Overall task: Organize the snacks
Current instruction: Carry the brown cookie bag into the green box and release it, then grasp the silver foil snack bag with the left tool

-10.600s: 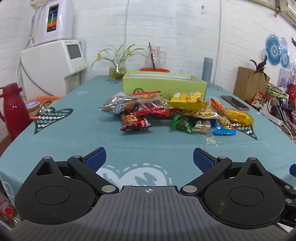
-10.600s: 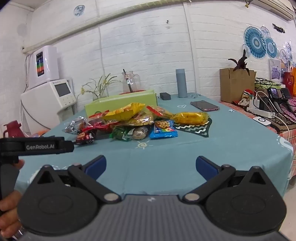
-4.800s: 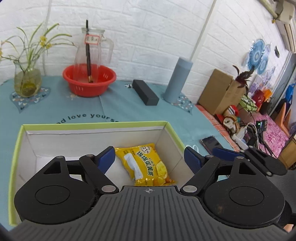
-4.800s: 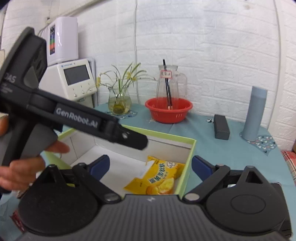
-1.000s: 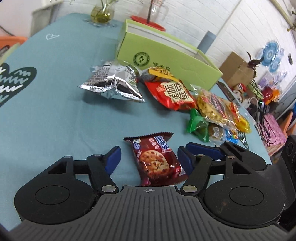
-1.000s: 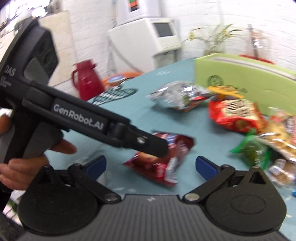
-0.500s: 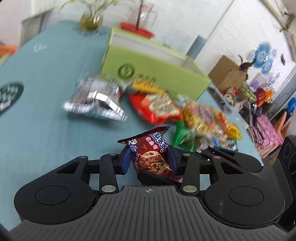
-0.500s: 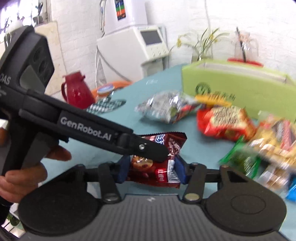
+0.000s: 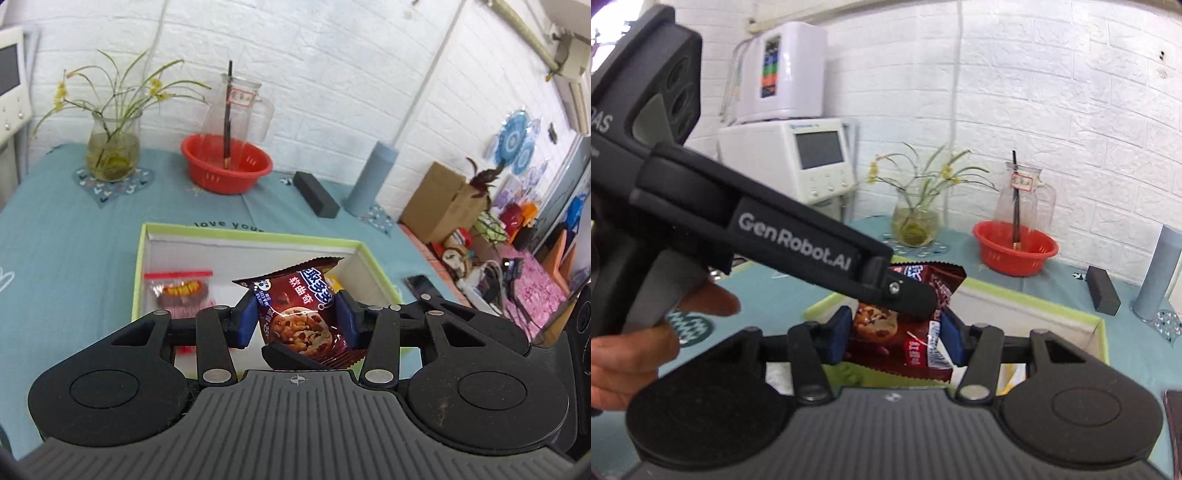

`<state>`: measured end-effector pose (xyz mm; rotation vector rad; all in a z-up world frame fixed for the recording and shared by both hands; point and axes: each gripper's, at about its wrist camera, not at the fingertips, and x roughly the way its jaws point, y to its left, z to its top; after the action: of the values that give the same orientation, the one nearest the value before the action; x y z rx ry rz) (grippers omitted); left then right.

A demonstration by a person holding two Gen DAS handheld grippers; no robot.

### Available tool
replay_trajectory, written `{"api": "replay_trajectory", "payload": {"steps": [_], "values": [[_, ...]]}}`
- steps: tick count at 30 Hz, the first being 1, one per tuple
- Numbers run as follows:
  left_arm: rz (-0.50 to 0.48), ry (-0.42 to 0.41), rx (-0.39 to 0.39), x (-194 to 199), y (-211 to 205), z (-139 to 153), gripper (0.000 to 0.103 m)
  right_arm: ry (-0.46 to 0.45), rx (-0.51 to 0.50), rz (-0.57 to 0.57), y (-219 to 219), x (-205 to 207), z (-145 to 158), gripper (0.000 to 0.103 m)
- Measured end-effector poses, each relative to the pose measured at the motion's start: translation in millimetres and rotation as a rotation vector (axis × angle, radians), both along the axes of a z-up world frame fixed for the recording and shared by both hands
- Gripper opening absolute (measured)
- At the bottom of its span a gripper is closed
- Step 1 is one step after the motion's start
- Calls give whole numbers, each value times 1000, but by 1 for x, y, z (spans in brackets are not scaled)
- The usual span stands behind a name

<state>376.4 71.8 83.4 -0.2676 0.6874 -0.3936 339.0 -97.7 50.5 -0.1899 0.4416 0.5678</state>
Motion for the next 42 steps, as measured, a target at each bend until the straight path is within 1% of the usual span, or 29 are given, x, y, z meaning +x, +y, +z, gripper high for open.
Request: {"api": "replay_trajectory", "payload": {"steps": [3,6,7,8,10,11,12,13,14,15,16,17,19,20,21,22,23,25,28,30,31,33,35,36,37,38,39,41,42], "values": [[-2,61,16,37,-4,-21,24,78,-6,-11,0,36,-15,56],[-5,114,24,64,-6,-47,25,162,-16,-17,0,65,-33,56],[-4,115,28,69,-6,-53,27,175,-18,-16,0,71,-37,59],[-8,112,39,73,-7,-57,39,187,-24,-17,1,75,-39,61],[9,97,55,75,-6,-59,52,184,-23,-14,0,75,-39,70],[12,84,51,73,-5,-57,52,174,-18,-14,-1,74,-36,71],[12,69,41,69,-3,-52,53,161,-10,-13,-4,71,-33,71],[15,51,29,63,-1,-46,54,142,2,-13,-8,64,-29,74],[20,30,20,55,2,-39,57,122,17,-15,-12,58,-25,78],[25,2,13,46,4,-31,59,95,33,-17,-16,47,-19,87],[30,-31,9,34,7,-22,65,63,47,-19,-21,36,-14,95],[36,-60,9,23,10,-16,71,30,62,-12,-25,23,-8,98],[60,-117,20,-7,16,-3,77,-21,78,-2,-31,-7,-2,101],[72,-141,22,-21,21,0,82,-42,84,4,-33,-25,-1,102],[92,-170,23,-40,27,0,85,-54,92,13,-35,-43,-2,102],[118,-191,22,-56,33,-2,89,-64,104,17,-36,-58,-6,102],[144,-202,19,-72,39,-6,91,-45,118,27,-37,-72,-13,102],[198,-190,18,-101,52,-20,90,11,148,40,-36,-93,-29,102],[298,-120,18,-135,72,-46,89,106,163,65,-22,-118,-57,102],[342,-83,10,-150,80,-59,87,154,182,96,-8,-127,-69,102],[347,-69,9,-156,84,-65,87,171,188,116,-1,-129,-72,102],[342,-32,22,-154,89,-71,85,181,172,156,18,-128,-75,102],[294,-31,41,-146,90,-73,85,170,132,191,37,-125,-77,102],[282,-20,51,-139,89,-74,85,174,111,201,47,-119,-78,102],[250,0,62,-130,88,-77,85,178,93,207,56,-113,-80,102],[209,17,66,-120,87,-80,82,182,79,208,63,-106,-82,101],[179,52,70,-109,85,-85,77,193,64,207,70,-98,-85,99],[116,115,87,-94,82,-96,53,240,50,209,81,-84,-92,91],[98,132,70,-92,82,-101,48,262,52,211,85,-80,-94,83]]}}
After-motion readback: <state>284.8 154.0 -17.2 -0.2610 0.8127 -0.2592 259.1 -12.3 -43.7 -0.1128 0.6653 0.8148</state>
